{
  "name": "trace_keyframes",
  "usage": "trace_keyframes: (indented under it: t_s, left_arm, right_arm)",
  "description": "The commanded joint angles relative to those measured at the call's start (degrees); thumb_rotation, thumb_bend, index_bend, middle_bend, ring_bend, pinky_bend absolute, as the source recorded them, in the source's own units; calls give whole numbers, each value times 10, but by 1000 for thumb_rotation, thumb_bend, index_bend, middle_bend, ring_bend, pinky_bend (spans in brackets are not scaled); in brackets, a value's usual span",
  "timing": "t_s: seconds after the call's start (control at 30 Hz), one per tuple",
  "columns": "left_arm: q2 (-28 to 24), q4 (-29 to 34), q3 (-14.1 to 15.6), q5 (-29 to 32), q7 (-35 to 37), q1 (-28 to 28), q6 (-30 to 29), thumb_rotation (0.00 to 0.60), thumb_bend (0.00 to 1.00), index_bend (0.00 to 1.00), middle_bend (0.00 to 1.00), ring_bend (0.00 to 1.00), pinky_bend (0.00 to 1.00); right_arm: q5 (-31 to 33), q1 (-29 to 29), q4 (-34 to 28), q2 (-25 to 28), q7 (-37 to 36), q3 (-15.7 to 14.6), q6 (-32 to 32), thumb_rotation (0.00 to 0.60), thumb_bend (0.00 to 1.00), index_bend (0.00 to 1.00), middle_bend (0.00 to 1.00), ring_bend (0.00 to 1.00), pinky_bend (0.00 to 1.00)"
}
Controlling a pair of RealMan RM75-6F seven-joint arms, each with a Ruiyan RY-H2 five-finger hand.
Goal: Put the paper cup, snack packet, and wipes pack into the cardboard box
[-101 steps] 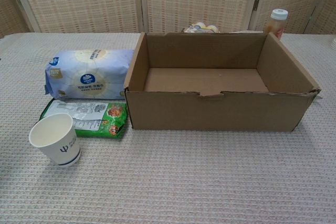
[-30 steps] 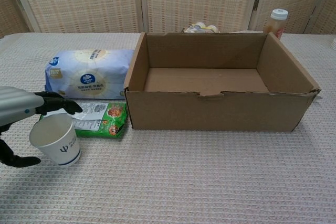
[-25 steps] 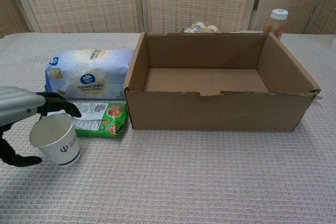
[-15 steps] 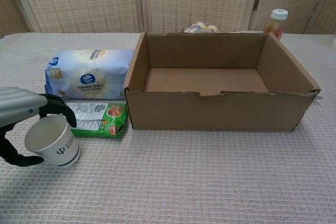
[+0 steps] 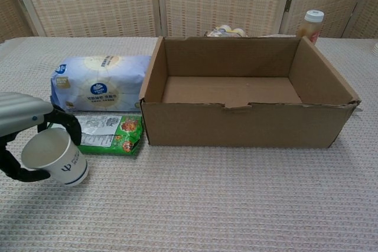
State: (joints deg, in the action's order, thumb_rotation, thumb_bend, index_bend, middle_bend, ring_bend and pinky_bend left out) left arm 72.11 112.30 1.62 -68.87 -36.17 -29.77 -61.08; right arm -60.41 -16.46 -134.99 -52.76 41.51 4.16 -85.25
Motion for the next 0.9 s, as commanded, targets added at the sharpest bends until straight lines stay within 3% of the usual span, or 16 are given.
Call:
trace_keyframes:
  t_s: [0.03,0.27,0.6,0.73,0.9]
  left_arm:
    - [-7,9,1,4,-7,-3,0,600,260,401,362,218,386]
    - [-52,52,-8,19,-40,-17,-9,600,258,403,381,236,399]
    - [-182,166,-49,54,-83,-53,-22,600,259,424,408,256,418]
    - [-226,205,-75,75,-95,-85,-9,600,259,429,417,265,429]
    - [-239,227,-120,138,-118,-148,7,600,260,437,429,279,440]
  right_arm:
    - [0,0,0,0,-1,0,0,600,74,23,0,0,0]
    - [-5,1,0,2,-5,-1,-1,600,73,23,0,0,0]
    - [-25,6,0,5,-14,-3,-6,600,74,23,0,0,0]
    - [-37,9,0,7,-19,-3,-8,600,73,22,0,0,0]
    - [-72,18,0,12,-31,-7,-15,600,74,23,0,0,0]
